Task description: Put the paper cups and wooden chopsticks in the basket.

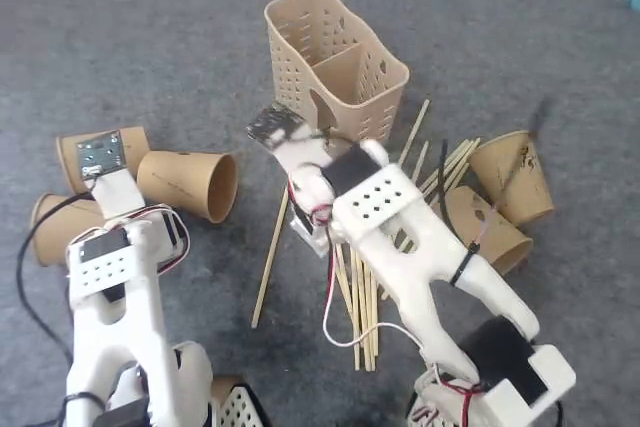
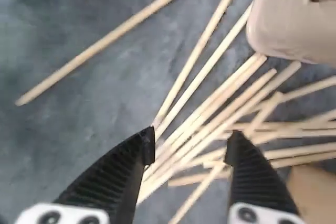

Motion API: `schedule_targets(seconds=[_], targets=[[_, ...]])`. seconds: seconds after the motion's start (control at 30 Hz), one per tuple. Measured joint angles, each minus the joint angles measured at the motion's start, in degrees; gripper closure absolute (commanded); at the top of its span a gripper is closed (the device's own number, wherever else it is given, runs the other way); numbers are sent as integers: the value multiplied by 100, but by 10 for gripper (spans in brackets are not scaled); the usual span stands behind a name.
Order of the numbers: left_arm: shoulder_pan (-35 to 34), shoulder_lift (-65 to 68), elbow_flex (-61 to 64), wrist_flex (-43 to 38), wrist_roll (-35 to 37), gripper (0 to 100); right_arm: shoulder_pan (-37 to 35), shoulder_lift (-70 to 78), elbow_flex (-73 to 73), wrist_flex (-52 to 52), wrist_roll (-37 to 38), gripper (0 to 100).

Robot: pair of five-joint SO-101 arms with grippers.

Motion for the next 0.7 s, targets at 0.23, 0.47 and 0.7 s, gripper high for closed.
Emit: schedule_targets(seconds=[0.23, 0.47, 0.7], targets=[[0, 0, 0, 0, 0, 819, 440, 0, 870, -1732, -18, 906], [0, 0, 0, 0, 0, 819, 448, 536, 870, -2365, -299, 904], [0, 0, 0, 0, 0, 819, 510, 1688, 158, -2127, -360, 907]])
